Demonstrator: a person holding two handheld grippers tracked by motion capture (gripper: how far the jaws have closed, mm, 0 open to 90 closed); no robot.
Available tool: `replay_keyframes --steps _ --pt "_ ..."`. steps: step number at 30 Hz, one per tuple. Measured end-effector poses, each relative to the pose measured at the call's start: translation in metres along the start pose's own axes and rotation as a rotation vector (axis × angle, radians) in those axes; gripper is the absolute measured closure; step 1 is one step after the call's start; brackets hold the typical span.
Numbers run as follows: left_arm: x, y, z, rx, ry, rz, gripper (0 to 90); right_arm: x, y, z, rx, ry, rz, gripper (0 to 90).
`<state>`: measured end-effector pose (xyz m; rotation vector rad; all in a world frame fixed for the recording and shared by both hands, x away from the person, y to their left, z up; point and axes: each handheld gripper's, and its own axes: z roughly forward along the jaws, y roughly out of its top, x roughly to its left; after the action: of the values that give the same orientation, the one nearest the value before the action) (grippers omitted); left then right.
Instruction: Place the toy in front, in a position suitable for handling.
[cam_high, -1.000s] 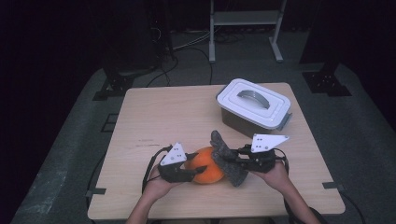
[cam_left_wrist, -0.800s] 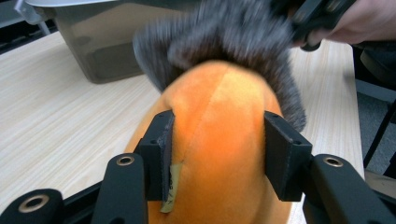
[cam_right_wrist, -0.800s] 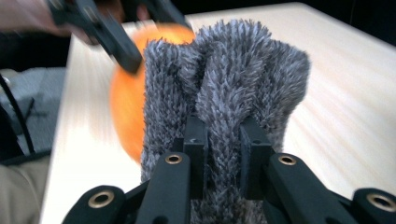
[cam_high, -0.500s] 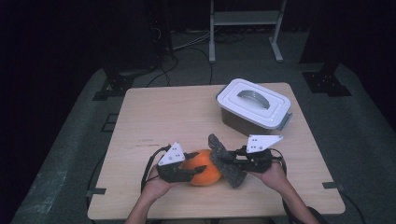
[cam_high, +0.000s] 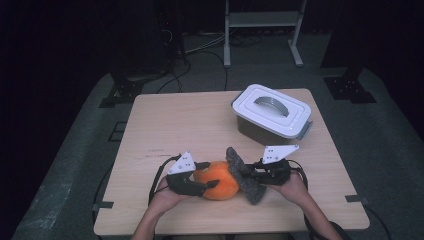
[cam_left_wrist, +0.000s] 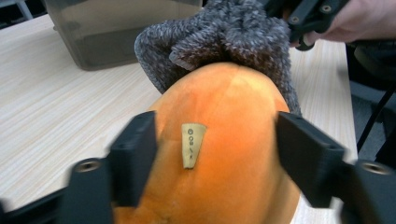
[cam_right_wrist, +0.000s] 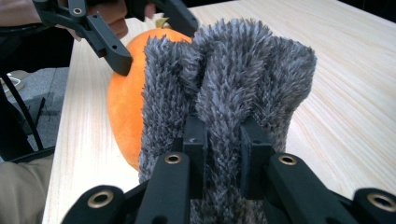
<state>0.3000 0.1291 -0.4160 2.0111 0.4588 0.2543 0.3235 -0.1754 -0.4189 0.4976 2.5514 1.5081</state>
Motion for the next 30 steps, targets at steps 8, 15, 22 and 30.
replay_keyframes --steps 8,15,22,30 --pt "-0.005 0.004 0.004 -0.003 0.013 0.009 39.5 0.011 0.016 -0.007 -0.068 0.005 -0.047 75.4" --pt "0.002 0.002 0.004 0.004 0.029 -0.038 18.3 0.001 0.002 -0.002 -0.018 -0.006 -0.014 75.2" --pt "0.000 0.000 0.004 0.002 0.057 -0.035 35.8 0.004 0.009 -0.010 -0.034 -0.028 -0.031 75.2" --pt "-0.004 0.002 0.004 -0.005 -0.003 -0.013 34.2 0.006 0.007 -0.003 -0.017 0.019 -0.035 75.0"
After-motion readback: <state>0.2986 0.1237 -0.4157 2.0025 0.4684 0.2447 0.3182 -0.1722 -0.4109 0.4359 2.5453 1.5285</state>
